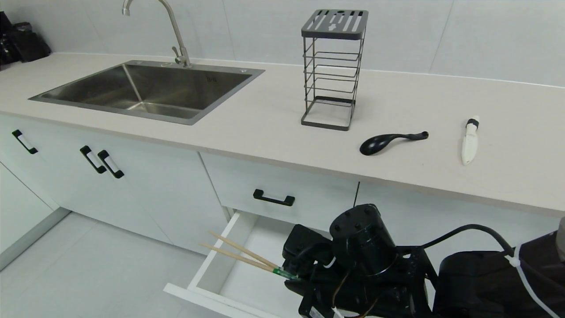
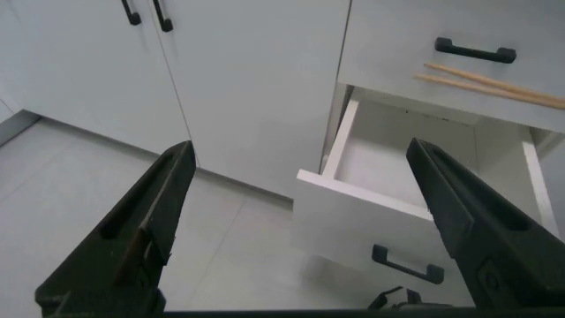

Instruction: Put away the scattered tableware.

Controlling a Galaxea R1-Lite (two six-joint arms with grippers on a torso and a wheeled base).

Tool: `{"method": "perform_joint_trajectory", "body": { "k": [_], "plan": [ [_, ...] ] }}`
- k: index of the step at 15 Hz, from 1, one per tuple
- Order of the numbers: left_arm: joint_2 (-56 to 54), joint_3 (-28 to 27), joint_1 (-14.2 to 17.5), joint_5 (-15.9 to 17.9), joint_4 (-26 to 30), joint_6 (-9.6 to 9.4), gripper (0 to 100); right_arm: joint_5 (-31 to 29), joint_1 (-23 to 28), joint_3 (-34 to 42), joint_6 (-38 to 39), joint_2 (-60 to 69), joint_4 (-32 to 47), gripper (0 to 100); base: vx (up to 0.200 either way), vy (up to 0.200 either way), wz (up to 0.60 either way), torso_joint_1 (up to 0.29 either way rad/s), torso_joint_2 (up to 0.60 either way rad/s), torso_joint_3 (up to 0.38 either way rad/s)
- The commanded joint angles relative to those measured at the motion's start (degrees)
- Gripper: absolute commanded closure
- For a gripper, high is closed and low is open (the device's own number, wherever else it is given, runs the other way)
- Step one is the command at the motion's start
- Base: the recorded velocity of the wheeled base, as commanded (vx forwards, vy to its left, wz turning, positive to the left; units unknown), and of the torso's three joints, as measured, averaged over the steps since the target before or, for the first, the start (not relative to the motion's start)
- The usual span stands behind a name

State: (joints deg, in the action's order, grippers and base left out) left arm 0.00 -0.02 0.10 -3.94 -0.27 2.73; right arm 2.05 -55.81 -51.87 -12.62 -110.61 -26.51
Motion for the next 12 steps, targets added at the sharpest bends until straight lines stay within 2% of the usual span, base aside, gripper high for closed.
{"method": "perform_joint_trajectory", "body": {
  "k": [1, 4, 8, 12],
  "plan": [
    [0.0, 0.0, 0.1, 0.0, 0.0, -0.01, 0, 0.1, 0.0, -3.5, -0.4, -2.6, 0.7, 100, 0.0, 0.0, 0.0, -0.251, 0.47, 0.227],
    [0.0, 0.0, 0.0, 0.0, 0.0, -0.01, 0, 0.2, 0.1, -6.0, -0.4, -3.6, 3.8, 100, 0.0, 0.0, 0.0, -0.25, 0.46, 0.211],
    [0.0, 0.0, 0.0, 0.0, 0.0, -0.01, 0, -0.1, 0.1, -8.0, 0.1, -4.7, 3.4, 100, 0.0, 0.0, 0.0, -0.235, 0.36, 0.159],
    [0.0, 0.0, 0.0, 0.0, 0.0, -0.01, 0, -4.2, 1.1, -9.3, -0.3, -4.0, 4.4, 100, 0.0, 0.0, 0.0, -0.06, 0.14, 0.063]
  ]
}}
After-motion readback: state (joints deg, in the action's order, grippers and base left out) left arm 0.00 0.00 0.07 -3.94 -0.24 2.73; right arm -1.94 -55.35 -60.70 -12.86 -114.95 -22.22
